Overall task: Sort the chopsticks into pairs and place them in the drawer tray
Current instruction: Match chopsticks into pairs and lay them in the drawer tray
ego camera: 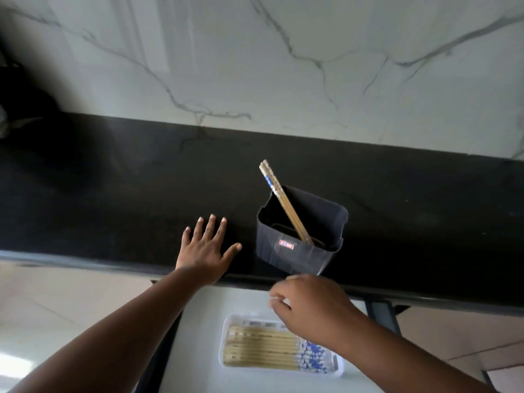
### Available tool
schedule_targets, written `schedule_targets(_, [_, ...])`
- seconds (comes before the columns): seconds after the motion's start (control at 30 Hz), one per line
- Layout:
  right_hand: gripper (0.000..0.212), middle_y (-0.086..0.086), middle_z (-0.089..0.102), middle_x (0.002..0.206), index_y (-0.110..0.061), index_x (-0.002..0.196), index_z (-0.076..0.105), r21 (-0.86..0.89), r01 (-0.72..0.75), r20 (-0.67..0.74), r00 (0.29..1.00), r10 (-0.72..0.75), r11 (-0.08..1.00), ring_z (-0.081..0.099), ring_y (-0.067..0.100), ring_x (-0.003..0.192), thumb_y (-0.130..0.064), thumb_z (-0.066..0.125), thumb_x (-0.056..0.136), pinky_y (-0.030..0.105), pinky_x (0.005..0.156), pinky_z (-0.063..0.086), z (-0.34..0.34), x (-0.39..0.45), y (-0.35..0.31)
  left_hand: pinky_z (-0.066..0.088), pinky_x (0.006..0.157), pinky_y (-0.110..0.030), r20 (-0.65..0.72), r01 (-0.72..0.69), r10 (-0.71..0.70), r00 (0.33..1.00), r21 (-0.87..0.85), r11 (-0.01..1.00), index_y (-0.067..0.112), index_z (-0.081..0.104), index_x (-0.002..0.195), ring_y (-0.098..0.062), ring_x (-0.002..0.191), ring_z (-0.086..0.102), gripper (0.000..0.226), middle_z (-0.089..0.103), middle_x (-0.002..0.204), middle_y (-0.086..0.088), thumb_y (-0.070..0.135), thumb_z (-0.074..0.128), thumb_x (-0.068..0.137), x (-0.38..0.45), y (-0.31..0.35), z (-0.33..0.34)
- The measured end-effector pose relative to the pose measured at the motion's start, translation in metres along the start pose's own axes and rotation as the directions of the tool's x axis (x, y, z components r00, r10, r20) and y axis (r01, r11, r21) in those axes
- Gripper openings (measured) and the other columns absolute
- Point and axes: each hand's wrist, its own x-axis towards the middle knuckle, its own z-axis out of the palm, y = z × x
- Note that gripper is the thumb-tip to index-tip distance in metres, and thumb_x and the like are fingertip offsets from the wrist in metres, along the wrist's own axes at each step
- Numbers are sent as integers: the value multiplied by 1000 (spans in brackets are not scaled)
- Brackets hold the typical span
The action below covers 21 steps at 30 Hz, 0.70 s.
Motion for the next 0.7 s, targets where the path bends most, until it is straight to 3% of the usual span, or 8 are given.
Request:
schedule_targets(0.1, [18,-9,73,90,-30,97,67,120,47,-231,973,-19,992,66,11,81,-36,54,87,27,68,52,-59,12,-19,-3,118,-47,47,6,-6,999,-3,1000,29,-3,153,-24,149,-10,81,-6,163,-1,74,11,87,0,-1,-1])
schedule_targets(0.2, [14,-7,74,88,-28,96,71,122,-90,-345,930,127,989,68,15,81,-30,59,88,31,71,54,-89,40,-12,-5,118,-48,119,3,-2,993,-7,1000,30,-4,153,-26,149,-11,82,-8,163,-2,75,14,87,3,0,-2])
schedule_targets(0.3, [13,-6,72,89,-24,94,69,68,-248,-332,908,256,966,67,20,82,-31,59,88,33,69,55,-95,69,1,-6,117,-48,159,19,-16,987,-21,1000,31,-5,153,-26,148,-13,83,-11,163,-2,76,16,87,5,0,-6])
schedule_targets(0.43, [23,2,66,98,-18,95,62,-94,-328,-268,918,294,940,63,27,91,-39,64,86,31,63,41,-85,102,7,-7,117,-49,199,28,-25,980,-16,999,32,-8,152,-27,148,-17,84,-15,162,-2,77,16,86,12,0,-9])
schedule_targets(0.7, [17,4,68,103,-14,106,63,-221,-394,-336,889,309,892,67,25,92,-20,50,97,30,60,40,-59,125,5,-9,116,-50,247,30,-26,969,-12,999,32,-11,152,-27,147,-20,85,-19,161,-2,78,16,86,15,-1,-9])
